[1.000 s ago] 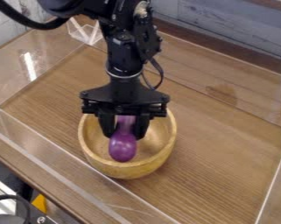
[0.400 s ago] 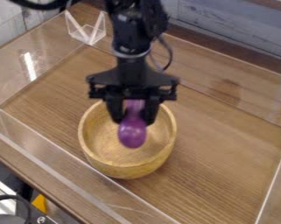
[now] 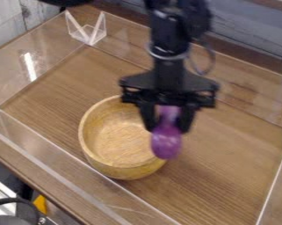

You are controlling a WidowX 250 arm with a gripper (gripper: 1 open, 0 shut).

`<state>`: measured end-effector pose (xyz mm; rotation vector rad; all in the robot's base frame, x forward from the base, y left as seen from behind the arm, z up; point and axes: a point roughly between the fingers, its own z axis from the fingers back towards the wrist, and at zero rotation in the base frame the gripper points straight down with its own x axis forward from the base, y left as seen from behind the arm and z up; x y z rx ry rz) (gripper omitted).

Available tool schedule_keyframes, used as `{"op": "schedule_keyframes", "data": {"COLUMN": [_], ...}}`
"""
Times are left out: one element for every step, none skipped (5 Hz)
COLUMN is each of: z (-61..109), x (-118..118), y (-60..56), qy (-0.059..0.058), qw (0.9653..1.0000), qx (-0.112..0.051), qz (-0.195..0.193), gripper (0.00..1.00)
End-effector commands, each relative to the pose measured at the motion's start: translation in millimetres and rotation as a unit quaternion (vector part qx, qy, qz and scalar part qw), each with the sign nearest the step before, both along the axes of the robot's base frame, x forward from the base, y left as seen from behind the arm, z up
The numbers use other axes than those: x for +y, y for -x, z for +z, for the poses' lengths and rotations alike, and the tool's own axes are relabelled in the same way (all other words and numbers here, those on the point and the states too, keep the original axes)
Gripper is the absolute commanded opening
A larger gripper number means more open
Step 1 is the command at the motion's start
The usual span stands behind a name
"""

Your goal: Remove the purple eggplant from inside the brown bowl and put it on the table

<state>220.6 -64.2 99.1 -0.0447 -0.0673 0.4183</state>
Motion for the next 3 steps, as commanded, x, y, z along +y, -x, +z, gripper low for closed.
{"op": "schedule_keyframes", "data": {"z": [5.0,-5.6,-15.0], "x": [-25,-33,-31], "y": [-7.4,-4.4,-5.9], "qy": [0.004,0.005,0.006], "qw": [0.9995,0.9991,0.9988], "qx": [-0.027,-0.028,-0.027], "qz": [-0.014,-0.030,-0.041], "gripper": [0.00,0.00,0.00]}}
